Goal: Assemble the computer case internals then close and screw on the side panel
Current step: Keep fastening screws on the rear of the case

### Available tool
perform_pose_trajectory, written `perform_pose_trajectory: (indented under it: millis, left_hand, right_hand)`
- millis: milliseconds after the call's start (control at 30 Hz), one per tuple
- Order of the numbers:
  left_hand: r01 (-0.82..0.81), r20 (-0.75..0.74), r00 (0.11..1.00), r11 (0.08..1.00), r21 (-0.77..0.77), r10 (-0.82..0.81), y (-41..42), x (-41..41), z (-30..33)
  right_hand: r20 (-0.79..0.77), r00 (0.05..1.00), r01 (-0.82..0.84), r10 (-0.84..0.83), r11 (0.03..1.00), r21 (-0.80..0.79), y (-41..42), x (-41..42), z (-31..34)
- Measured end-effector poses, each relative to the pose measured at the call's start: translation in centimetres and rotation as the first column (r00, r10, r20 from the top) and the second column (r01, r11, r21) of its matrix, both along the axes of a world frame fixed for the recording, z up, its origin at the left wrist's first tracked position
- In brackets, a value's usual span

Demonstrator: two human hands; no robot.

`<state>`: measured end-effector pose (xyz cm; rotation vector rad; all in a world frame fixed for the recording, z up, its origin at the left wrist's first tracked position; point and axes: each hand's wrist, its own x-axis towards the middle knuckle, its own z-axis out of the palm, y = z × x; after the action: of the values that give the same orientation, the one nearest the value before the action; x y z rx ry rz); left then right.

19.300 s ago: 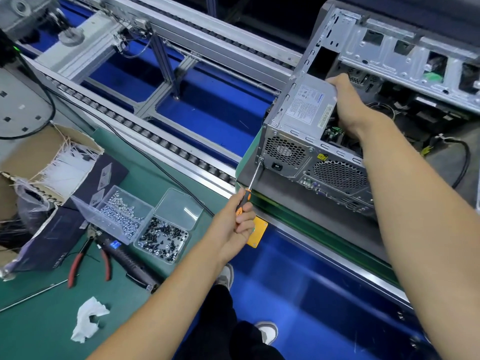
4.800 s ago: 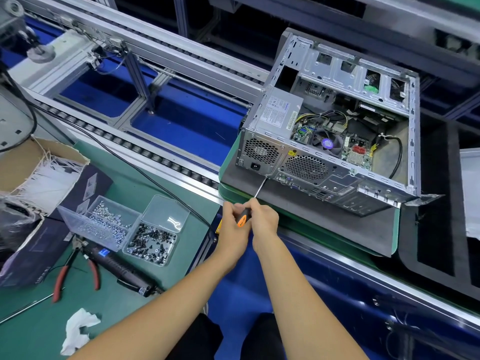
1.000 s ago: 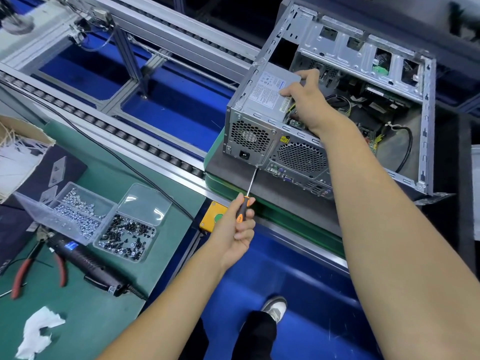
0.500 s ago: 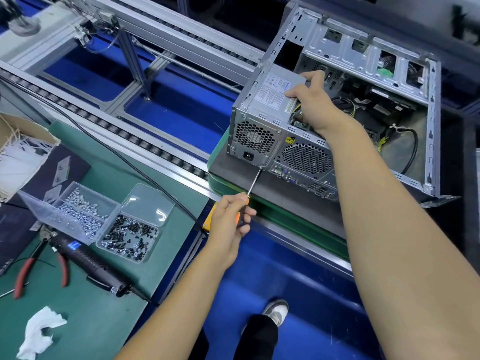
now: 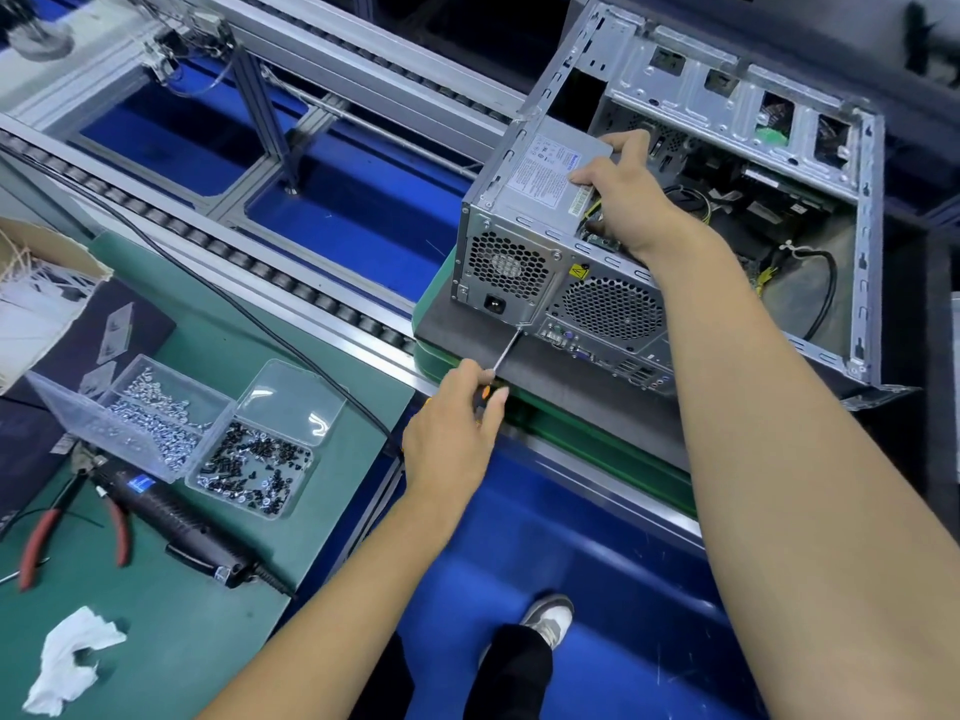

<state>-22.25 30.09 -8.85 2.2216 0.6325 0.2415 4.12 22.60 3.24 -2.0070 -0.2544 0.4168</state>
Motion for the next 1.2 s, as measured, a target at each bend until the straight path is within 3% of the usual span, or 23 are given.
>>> perform_pose_trajectory:
  millis: [33,67,133,200,233,267,333,400,467,500,533,600,667,700,733,800,900,933,967,1033,1100,1167,1200]
  left_hand:
    - [-0.079,0.023,0.996,0.958,-0.277,0.088,0.2,0.3,0.2]
    - [-0.151,0.011,0.982,0.814,-0.560,0.190,0.5,0.7,0.4]
    - [-0.278,-0.196,0.933,0.259,-0.925,0.302,0.7,1.1,0.9]
    - [-0.319,-0.387,0.893,-0.284,-0.904,0.231,0.5,1.1,1.1]
    - [-0.311,-0.407,0.894,-0.394,-0.865,0.187,0.4,1.1,1.0]
    - [-0.299,-0.386,0.910,-0.406,-0.864,0.151,0.2,1.3,1.0]
    - [-0.296,-0.334,0.933,-0.242,-0.924,0.134,-0.2,1.8,1.0]
    - [-0.270,-0.219,0.947,0.212,-0.939,0.237,-0.9,2.0,0.8]
    - [-0.202,-0.005,0.971,0.810,-0.551,0.238,-1.8,1.5,0.3]
    - [-0.174,0.030,0.982,0.955,-0.240,0.187,-2.2,1.1,-0.2]
    - [-0.162,0.019,0.987,0.987,0.007,0.161,-2.3,0.8,-0.4]
    - [-0.148,-0.004,0.989,0.976,0.160,0.151,-2.1,0.6,-0.5]
    - [-0.148,-0.020,0.989,0.989,-0.024,0.147,-1.5,0.8,-0.6]
    - [-0.163,-0.009,0.986,0.952,-0.259,0.166,-1.2,0.9,-0.5]
    - [-0.176,-0.014,0.980,0.827,-0.534,0.199,-0.9,1.1,-0.4]
    - [-0.223,-0.126,0.957,0.390,-0.893,0.260,-0.2,1.1,0.2]
    - [-0.210,-0.303,0.917,-0.329,-0.921,0.261,0.1,0.2,0.5]
    - [-0.181,-0.325,0.913,-0.469,-0.864,0.247,-0.1,0.1,0.6]
    - [-0.172,-0.332,0.914,-0.520,-0.837,0.233,-0.5,0.2,0.5]
    - [-0.202,-0.331,0.920,-0.467,-0.861,0.212,-1.1,0.7,0.5]
    - [-0.243,-0.291,0.926,-0.207,-0.948,0.242,-1.5,1.3,0.7]
    - [-0.258,-0.119,0.936,0.417,-0.872,0.331,-1.8,1.3,0.4]
    - [-0.237,0.011,0.949,0.738,-0.632,0.314,-1.9,1.0,0.0]
  right_hand:
    - [0.002,1.000,-0.002,0.002,1.000,-0.005,-0.1,0.0,0.0]
    - [0.002,1.000,-0.002,0.002,1.000,-0.004,-0.1,0.0,0.0]
    - [-0.009,1.000,-0.004,0.004,1.000,0.003,0.0,0.0,0.0]
    - [-0.014,1.000,-0.010,0.010,1.000,0.004,-0.1,0.0,0.1]
    - [-0.015,1.000,-0.015,0.015,1.000,0.002,-0.2,0.0,0.1]
    - [-0.019,1.000,-0.019,0.019,1.000,0.001,-0.2,0.0,0.1]
    - [-0.030,0.999,-0.022,0.022,1.000,0.011,-0.3,-0.1,0.0]
    - [-0.032,0.999,-0.027,0.028,0.999,0.025,-0.1,-0.2,0.1]
    - [-0.029,0.999,-0.030,0.031,0.999,0.020,0.0,-0.4,0.2]
    - [-0.027,0.999,-0.030,0.031,0.999,0.017,0.1,-0.4,0.3]
    - [-0.025,0.999,-0.027,0.027,0.999,0.020,0.1,-0.4,0.3]
    - [-0.022,1.000,-0.021,0.021,1.000,0.019,-0.1,-0.4,0.3]
    - [-0.019,0.999,-0.029,0.029,1.000,-0.001,-0.2,-0.5,0.2]
    - [-0.019,0.999,-0.031,0.031,0.999,-0.008,-0.2,-0.5,0.2]
    - [-0.016,0.999,-0.032,0.032,0.999,-0.011,-0.2,-0.4,0.2]
    - [-0.011,1.000,-0.030,0.030,0.999,-0.011,-0.3,-0.3,0.2]
    - [-0.006,0.999,-0.033,0.033,0.999,-0.014,-0.3,-0.3,0.2]
    - [-0.008,0.999,-0.034,0.033,0.999,-0.012,-0.3,-0.3,0.2]
    - [-0.011,0.999,-0.035,0.035,0.999,-0.009,-0.2,-0.3,0.2]
    - [-0.013,0.999,-0.034,0.034,0.999,-0.003,-0.1,-0.3,0.2]
    - [-0.011,0.999,-0.037,0.037,0.999,0.000,0.0,-0.3,0.2]
    - [-0.005,0.999,-0.038,0.038,0.999,-0.006,0.0,-0.2,0.1]
    - [-0.003,0.999,-0.038,0.038,0.999,-0.012,0.0,-0.1,-0.1]
